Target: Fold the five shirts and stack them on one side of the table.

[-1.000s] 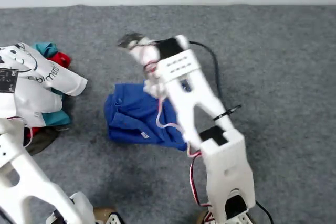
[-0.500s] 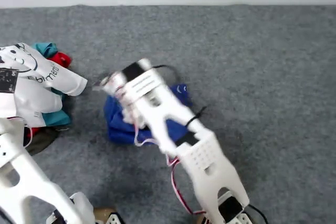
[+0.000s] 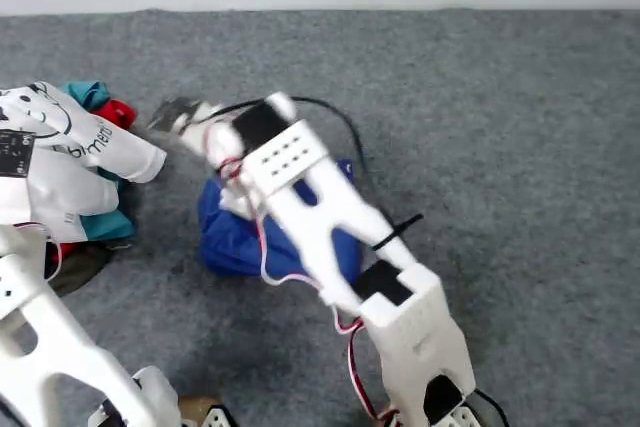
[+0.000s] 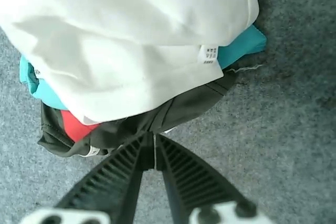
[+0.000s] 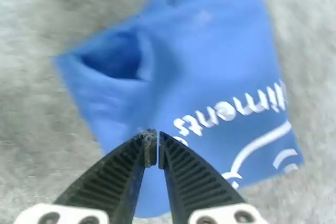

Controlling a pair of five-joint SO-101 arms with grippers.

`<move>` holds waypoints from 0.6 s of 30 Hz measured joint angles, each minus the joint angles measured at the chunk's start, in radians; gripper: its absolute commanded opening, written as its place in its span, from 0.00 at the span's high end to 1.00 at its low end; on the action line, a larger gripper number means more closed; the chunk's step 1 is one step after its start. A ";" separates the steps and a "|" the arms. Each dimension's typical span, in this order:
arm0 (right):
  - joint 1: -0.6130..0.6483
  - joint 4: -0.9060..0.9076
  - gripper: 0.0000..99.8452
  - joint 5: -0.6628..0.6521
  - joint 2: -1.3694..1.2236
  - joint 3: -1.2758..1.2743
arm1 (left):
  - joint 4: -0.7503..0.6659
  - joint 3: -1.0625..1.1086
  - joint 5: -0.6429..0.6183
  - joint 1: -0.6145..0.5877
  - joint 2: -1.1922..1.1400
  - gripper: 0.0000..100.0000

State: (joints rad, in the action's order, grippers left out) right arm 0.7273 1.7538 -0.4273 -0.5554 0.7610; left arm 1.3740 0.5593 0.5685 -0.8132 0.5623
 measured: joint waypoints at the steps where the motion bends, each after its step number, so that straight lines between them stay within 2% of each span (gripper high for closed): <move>1: -0.012 -0.005 0.99 0.000 -0.006 0.000 | 0.000 0.000 0.000 0.000 0.000 0.98; 6: 0.020 -0.015 0.99 0.005 -0.127 0.000 | 0.000 0.000 0.000 0.000 0.000 0.98; 13: 0.204 -0.015 0.99 0.005 -0.235 0.000 | 0.000 0.000 0.000 -0.054 0.000 0.98; 18: 0.201 -0.005 0.99 0.005 -0.241 0.020 | 0.000 0.000 0.000 -0.115 0.000 0.98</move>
State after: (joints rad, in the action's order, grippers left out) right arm 0.9283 1.7492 -0.4227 -0.7963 0.7810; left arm 1.3740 0.5593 0.5685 -0.9283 0.5623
